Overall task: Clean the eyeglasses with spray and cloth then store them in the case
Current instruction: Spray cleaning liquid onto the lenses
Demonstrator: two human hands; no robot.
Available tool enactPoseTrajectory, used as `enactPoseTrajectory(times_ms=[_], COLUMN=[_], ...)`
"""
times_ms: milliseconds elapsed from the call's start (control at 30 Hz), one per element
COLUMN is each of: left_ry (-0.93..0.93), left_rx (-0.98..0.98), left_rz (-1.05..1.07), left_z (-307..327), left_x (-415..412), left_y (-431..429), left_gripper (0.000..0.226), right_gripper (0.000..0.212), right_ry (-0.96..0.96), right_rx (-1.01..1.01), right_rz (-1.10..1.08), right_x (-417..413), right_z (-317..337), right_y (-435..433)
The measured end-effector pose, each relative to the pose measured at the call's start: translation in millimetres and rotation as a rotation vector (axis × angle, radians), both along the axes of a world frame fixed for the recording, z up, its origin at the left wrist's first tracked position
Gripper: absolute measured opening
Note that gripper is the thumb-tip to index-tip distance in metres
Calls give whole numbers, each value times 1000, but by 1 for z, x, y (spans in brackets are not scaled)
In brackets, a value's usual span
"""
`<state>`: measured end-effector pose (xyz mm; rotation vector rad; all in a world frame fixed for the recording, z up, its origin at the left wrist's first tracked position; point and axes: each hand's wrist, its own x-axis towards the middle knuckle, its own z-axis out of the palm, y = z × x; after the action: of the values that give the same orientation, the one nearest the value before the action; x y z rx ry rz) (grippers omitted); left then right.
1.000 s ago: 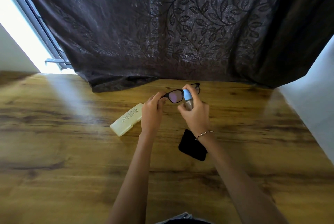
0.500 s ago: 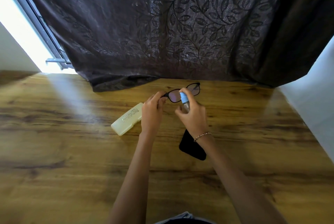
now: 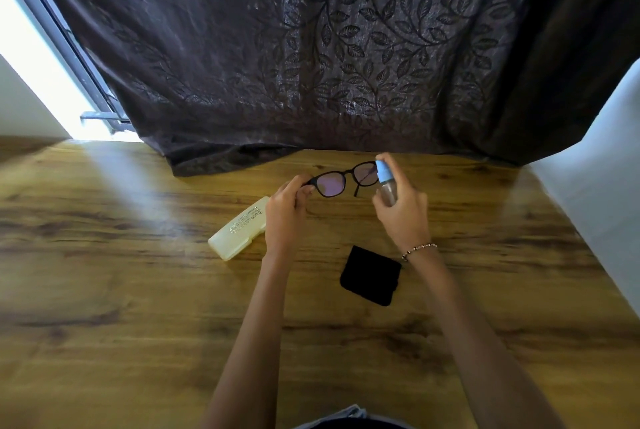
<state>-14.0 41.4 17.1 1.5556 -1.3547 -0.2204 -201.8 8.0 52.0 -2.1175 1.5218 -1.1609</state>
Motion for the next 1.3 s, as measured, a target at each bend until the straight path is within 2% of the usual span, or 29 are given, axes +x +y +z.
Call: enactPoseTrajectory(times_ms=[167,367,633,867,1067,1200,1300], left_ry=[9,8,12,16,-6,8,14], left_rx=[3,-5,-5,6,17,7,15], left_rz=[-10,-12,-7,2,5,-2,0], left_z=[0,-1,-1,-1,-1,-1,0], left_x=[0,1,1,1,1,1,1], left_y=[0,1,0,-1,-1,0,0], left_gripper=[17,17,18,17,16,16,16], right_gripper=[60,62,57,60,62,58,56], right_ry=[-48,24,-40,32,-29,-30,-106], right_rx=[19,62,-5,35,11,16,47], right_rz=[-17,41,-41,17,-62,-22,0], right_x=[5,3,5,4,6,7,3], right_z=[5,2,-1,-3,-9,-7,-10], right_y=[4,0,5,2,6,2,-4])
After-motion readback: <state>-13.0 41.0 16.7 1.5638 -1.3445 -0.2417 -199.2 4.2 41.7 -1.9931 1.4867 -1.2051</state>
